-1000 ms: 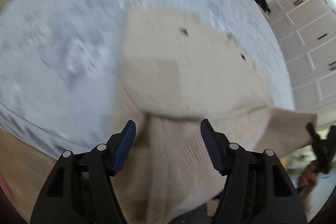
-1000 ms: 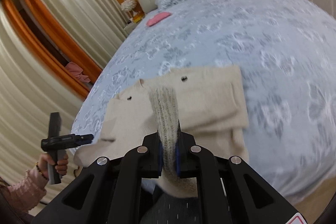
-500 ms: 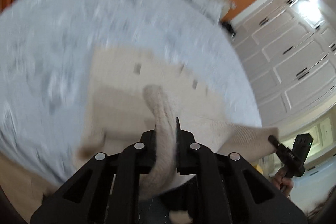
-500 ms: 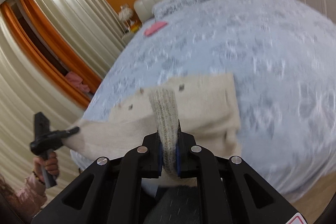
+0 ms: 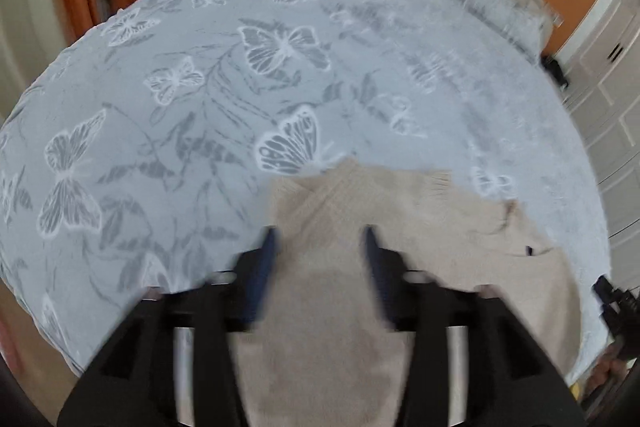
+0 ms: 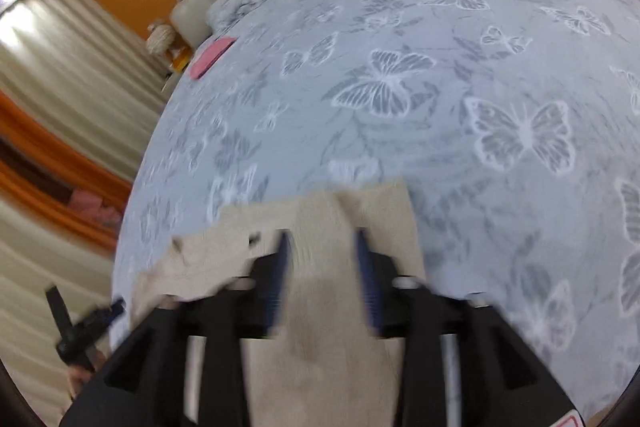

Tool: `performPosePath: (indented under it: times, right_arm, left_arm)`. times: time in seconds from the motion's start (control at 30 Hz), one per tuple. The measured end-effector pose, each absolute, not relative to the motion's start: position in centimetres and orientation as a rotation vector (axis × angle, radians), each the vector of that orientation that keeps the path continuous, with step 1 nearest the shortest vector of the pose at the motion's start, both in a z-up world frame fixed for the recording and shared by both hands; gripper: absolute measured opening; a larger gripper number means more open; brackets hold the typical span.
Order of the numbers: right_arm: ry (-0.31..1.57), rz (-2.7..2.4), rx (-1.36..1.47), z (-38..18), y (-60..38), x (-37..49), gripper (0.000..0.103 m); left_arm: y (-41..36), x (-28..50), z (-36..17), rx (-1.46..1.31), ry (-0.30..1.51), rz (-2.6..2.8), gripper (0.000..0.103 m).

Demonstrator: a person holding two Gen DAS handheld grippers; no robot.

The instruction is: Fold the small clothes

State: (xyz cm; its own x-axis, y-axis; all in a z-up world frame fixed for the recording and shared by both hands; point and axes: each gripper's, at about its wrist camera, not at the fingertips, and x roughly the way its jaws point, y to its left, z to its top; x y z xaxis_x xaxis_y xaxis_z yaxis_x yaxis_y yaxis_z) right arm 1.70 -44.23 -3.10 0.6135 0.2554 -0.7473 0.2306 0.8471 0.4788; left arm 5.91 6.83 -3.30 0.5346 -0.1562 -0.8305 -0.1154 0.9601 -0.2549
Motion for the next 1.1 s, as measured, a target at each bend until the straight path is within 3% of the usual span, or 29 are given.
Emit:
performPosePath:
  times: [0.1,0.3,0.37,0.4,0.43,0.5,0.63,0.73,0.83,0.97,1.1]
  right_arm:
    - [0.969,-0.022,0.479,-4.6,-43.2,0.1,0.061]
    - [1.033,-0.028,0.518,-7.2,-42.9,3.4,0.061]
    - [1.045,0.005,0.520,-7.5,-42.3,5.3,0.059]
    - [1.057,0.011,0.516,-7.7,-42.1,5.8,0.035]
    - [1.075,0.021,0.500,-7.9,-41.8,6.3,0.008]
    - [1.054,0.039,0.502,-7.0,-41.6,6.6,0.008]
    - [0.889,0.033,0.512,-3.0,-42.7,6.3,0.007]
    - [0.930,-0.039,0.502,-5.5,-43.7,8.3,0.009]
    - [1.091,-0.100,0.505,-9.3,-44.3,9.6,0.015]
    - [0.924,-0.085,0.535,-4.5,-43.1,4.7,0.018]
    - [0.951,0.064,0.528,-3.5,-37.9,3.0,0.018]
  left_arm:
    - [6.3,4.9,-3.5,-0.229,0.963,-0.023,0.076]
    - [5.1,8.7,-6.9,-0.247,1.046,-0.026,0.075]
    - [5.1,9.8,-7.6,-0.288,1.062,-0.028,0.053]
    - [5.1,10.4,-8.0,-0.290,1.086,-0.029,0.027]
    - [5.1,10.5,-7.9,-0.291,1.084,-0.022,0.015]
    - [5.4,10.2,-5.8,-0.330,1.003,-0.048,0.011]
    - [4.8,10.7,-3.2,-0.302,0.926,-0.082,0.011]
    - [4.7,12.8,-4.6,-0.308,0.941,-0.040,0.013]
    - [4.8,14.4,-8.4,-0.300,1.073,0.034,0.022]
    - [5.3,10.5,-5.7,-0.337,0.979,0.042,0.033]
    - [2.5,5.6,-3.7,-0.311,0.900,-0.054,0.061]
